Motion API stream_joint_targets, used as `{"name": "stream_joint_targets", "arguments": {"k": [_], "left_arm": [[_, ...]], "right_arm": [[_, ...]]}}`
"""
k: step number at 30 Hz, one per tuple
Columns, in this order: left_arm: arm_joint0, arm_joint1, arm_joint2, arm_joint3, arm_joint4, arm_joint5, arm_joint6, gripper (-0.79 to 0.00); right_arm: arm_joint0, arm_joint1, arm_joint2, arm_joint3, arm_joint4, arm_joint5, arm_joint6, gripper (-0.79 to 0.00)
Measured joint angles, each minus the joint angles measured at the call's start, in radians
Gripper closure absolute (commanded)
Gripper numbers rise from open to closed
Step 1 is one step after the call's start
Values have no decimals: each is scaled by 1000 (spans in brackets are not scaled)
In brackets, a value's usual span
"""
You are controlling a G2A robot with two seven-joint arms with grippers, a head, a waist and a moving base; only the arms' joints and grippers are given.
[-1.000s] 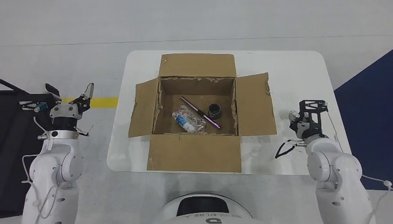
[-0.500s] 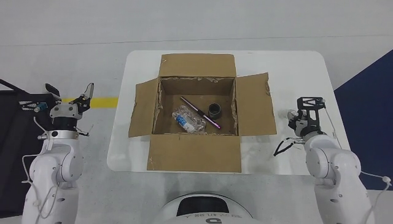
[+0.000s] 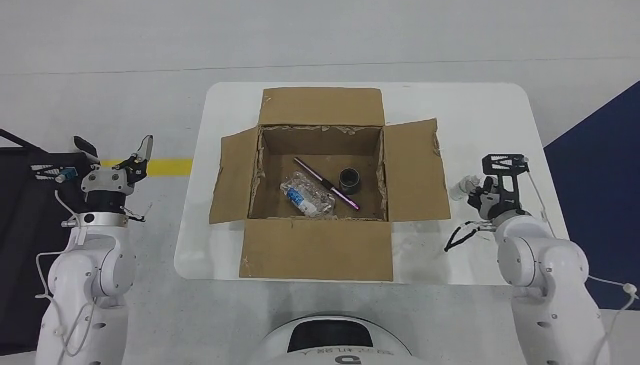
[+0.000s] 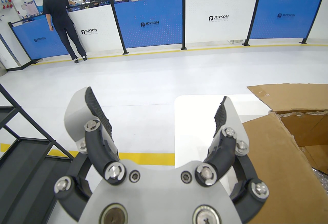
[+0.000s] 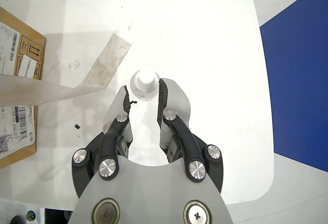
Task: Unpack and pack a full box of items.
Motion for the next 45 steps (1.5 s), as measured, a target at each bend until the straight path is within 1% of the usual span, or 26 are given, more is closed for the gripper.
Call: {"name": "stream_joint_targets", "arguments": {"k": [7, 10, 12, 15, 18, 20, 21, 22, 23, 24, 26, 28, 32, 45], "left_arm": [[0, 0, 0, 0, 0, 0, 0, -785], [0, 0, 0, 0, 0, 0, 0, -785], [0, 0, 0, 0, 0, 0, 0, -785], [0, 0, 0, 0, 0, 0, 0, -785], [0, 0, 0, 0, 0, 0, 0, -785], [0, 0, 0, 0, 0, 0, 0, -785], [0, 0, 0, 0, 0, 0, 0, -785], [0, 0, 0, 0, 0, 0, 0, -785], [0, 0, 0, 0, 0, 0, 0, -785], [0, 0, 0, 0, 0, 0, 0, -785], [0, 0, 0, 0, 0, 0, 0, -785], [0, 0, 0, 0, 0, 0, 0, -785], [0, 0, 0, 0, 0, 0, 0, -785], [0, 0, 0, 0, 0, 0, 0, -785]], "right_arm": [[-29, -2, 13, -49, 6, 19, -18, -329], [-60, -4, 32, -110, 25, 32, -48, -351], [-89, -6, 50, -170, 52, 30, -72, -351], [-121, -7, 65, -258, 87, 1, -91, -357], [-94, -4, 54, -292, 113, -53, -109, -369], [-36, -1, 31, -286, 110, -84, -100, -391], [-5, 0, 17, -285, 104, -93, -88, -456], [29, 2, -2, -285, 98, -103, -71, -591], [76, 3, -31, -286, 91, -117, -44, -760], [114, 4, -57, -286, 88, -128, -21, -785], [198, 6, -121, -286, 87, -154, 41, -785], [229, 6, -139, -286, 88, -159, 64, -785], [216, 6, -132, -286, 88, -157, 52, -785], [224, 8, -140, -286, 80, -165, 47, -785]]}}
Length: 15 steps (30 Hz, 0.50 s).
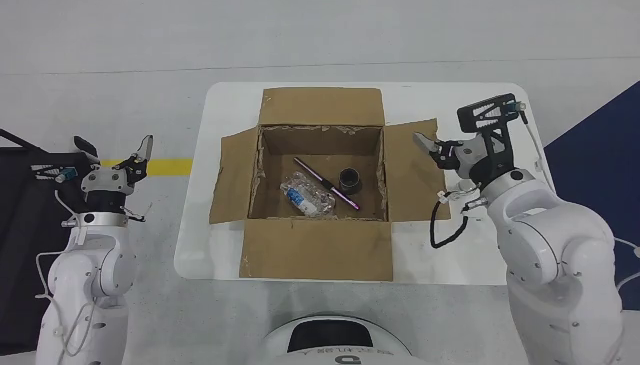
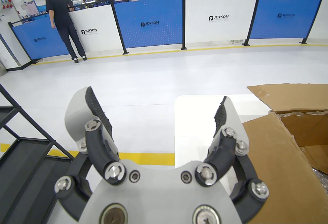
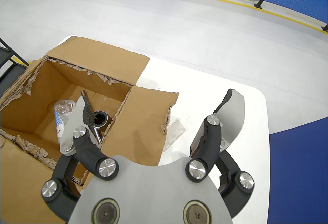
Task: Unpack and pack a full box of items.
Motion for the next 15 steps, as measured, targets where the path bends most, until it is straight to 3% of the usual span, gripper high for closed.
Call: {"name": "stream_joint_targets", "arguments": {"k": [3, 7, 15], "left_arm": [[0, 0, 0, 0, 0, 0, 0, -785], [0, 0, 0, 0, 0, 0, 0, -785], [0, 0, 0, 0, 0, 0, 0, -785]], "right_arm": [[80, 6, -78, 0, -110, -99, 31, -785], [218, 4, -210, 0, -131, -188, 192, -785], [460, -22, -526, 0, -61, -193, 480, -785]]}}
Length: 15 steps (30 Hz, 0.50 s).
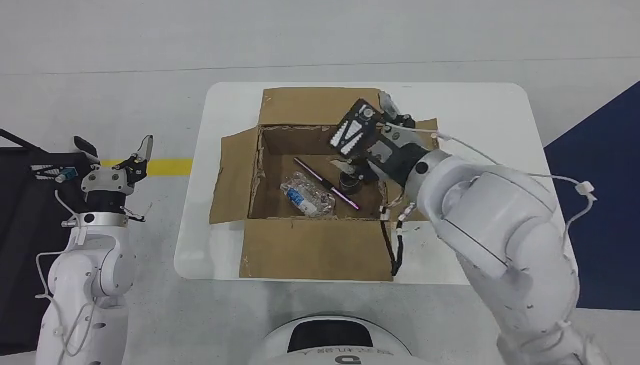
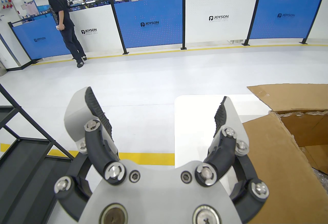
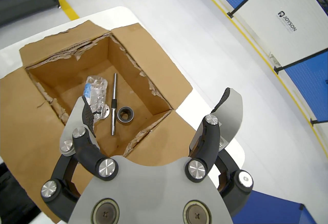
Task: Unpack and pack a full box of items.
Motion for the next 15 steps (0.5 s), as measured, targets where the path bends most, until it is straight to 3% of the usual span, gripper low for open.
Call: {"name": "stream_joint_targets", "arguments": {"k": [6, 11, 15], "left_arm": [[0, 0, 0, 0, 0, 0, 0, -785], [0, 0, 0, 0, 0, 0, 0, -785], [0, 0, 0, 0, 0, 0, 0, -785]], "right_arm": [[84, -24, -201, 0, 5, 59, 195, -770], [98, -25, -305, 0, 5, 115, 205, -785], [117, -27, -318, 0, 18, 133, 205, -785]]}}
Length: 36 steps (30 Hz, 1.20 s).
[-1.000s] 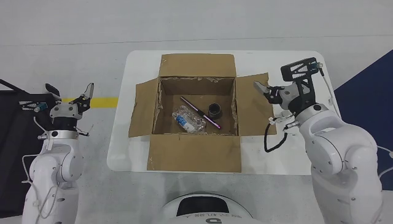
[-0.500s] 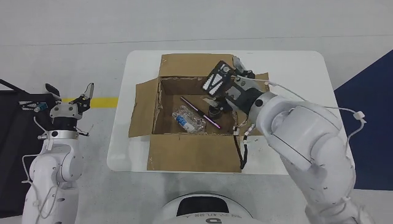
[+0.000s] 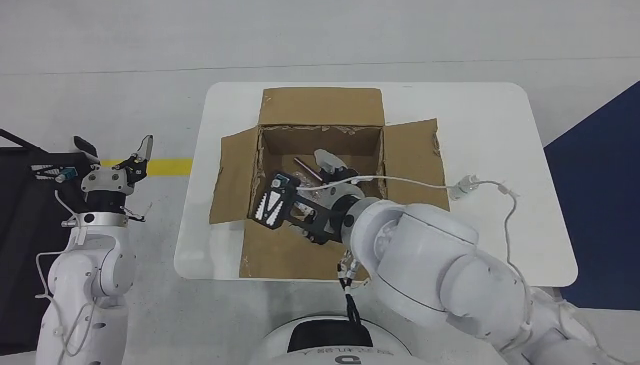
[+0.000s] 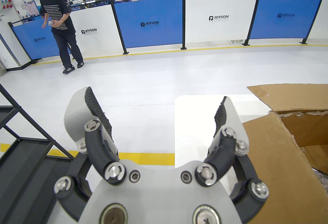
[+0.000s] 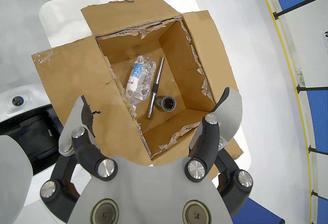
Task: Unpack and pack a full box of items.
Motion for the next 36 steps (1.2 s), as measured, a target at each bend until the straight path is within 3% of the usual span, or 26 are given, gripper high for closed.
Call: {"name": "stream_joint_targets", "arguments": {"k": [10, 11, 12, 13, 15, 19, 20, 23, 24, 28, 34, 36], "left_arm": [[0, 0, 0, 0, 0, 0, 0, -785], [0, 0, 0, 0, 0, 0, 0, -785], [0, 0, 0, 0, 0, 0, 0, -785], [0, 0, 0, 0, 0, 0, 0, -785], [0, 0, 0, 0, 0, 0, 0, -785], [0, 0, 0, 0, 0, 0, 0, -785], [0, 0, 0, 0, 0, 0, 0, -785], [0, 0, 0, 0, 0, 0, 0, -785], [0, 0, 0, 0, 0, 0, 0, -785], [0, 0, 0, 0, 0, 0, 0, -785], [0, 0, 0, 0, 0, 0, 0, -785], [0, 0, 0, 0, 0, 0, 0, -785]], "right_arm": [[-1, 0, 1, 0, -1, -1, 0, -785], [-1, 0, 1, 0, -1, -1, 0, -757], [-2, 0, 1, 1, -1, -1, 0, -566], [-5, 0, 6, 7, 1, 4, -5, -471], [-13, -2, 33, 74, 48, 20, -47, -376], [10, -2, 99, 219, 225, 1, -29, -456], [16, -1, 113, 248, 275, -5, -8, -517], [26, 5, 132, 318, 350, -20, 2, -529], [28, 8, 137, 335, 367, -23, 1, -573], [33, 24, 165, 389, 390, -14, 0, -557], [55, 42, 167, 518, 365, -9, 0, -674], [66, 44, 163, 562, 350, -5, 0, -653]]}}
